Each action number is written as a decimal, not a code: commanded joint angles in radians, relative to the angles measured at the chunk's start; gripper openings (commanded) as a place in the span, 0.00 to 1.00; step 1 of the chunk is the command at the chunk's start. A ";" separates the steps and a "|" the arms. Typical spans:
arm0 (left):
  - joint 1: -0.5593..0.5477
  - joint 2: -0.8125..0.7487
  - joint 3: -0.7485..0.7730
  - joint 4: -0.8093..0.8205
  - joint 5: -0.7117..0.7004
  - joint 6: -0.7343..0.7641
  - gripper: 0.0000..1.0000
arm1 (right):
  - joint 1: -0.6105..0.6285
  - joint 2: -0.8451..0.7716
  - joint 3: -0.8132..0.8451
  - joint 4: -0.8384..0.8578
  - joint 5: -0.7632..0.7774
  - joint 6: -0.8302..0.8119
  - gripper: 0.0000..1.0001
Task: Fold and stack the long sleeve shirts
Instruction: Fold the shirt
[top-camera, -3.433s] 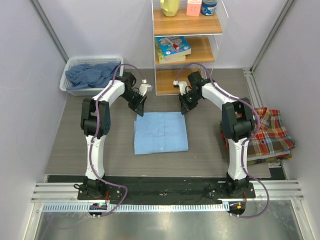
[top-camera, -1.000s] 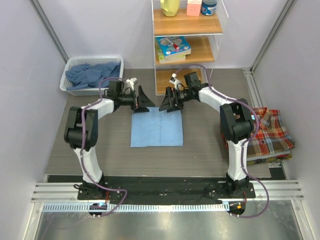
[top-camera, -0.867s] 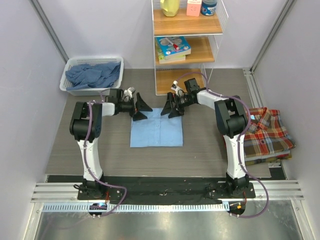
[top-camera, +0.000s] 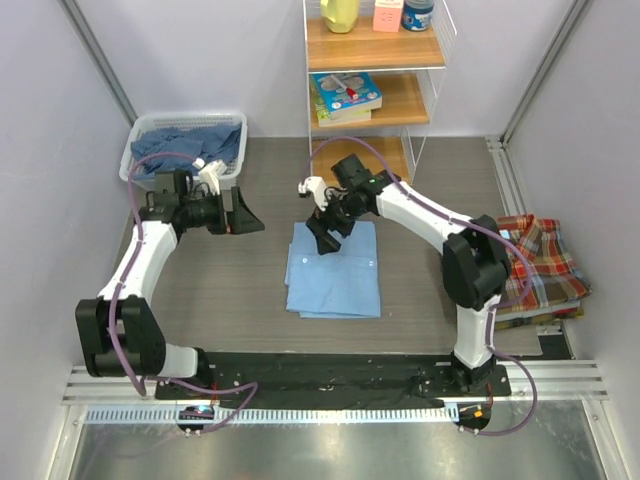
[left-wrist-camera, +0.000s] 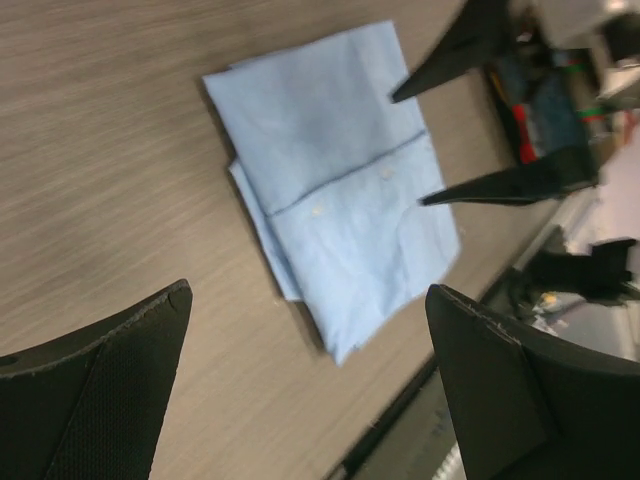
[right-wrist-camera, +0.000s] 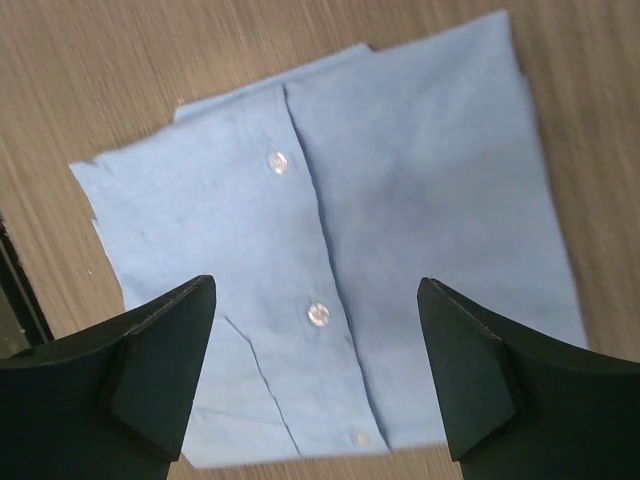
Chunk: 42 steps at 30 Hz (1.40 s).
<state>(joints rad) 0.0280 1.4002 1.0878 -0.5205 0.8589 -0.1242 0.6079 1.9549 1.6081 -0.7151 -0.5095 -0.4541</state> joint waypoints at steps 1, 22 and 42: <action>-0.019 -0.118 -0.112 0.137 -0.144 0.054 1.00 | 0.010 -0.082 -0.091 -0.038 0.152 -0.043 0.88; -0.169 0.516 -0.154 0.319 0.098 -0.193 0.96 | -0.054 -0.019 -0.249 -0.007 0.233 -0.044 0.88; -0.254 0.703 -0.072 0.441 0.031 -0.350 0.55 | -0.060 0.009 -0.223 -0.009 0.218 -0.032 0.88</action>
<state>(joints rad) -0.2077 2.0281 1.0176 -0.1402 1.1099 -0.4904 0.5529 1.9377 1.3647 -0.7425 -0.2893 -0.4835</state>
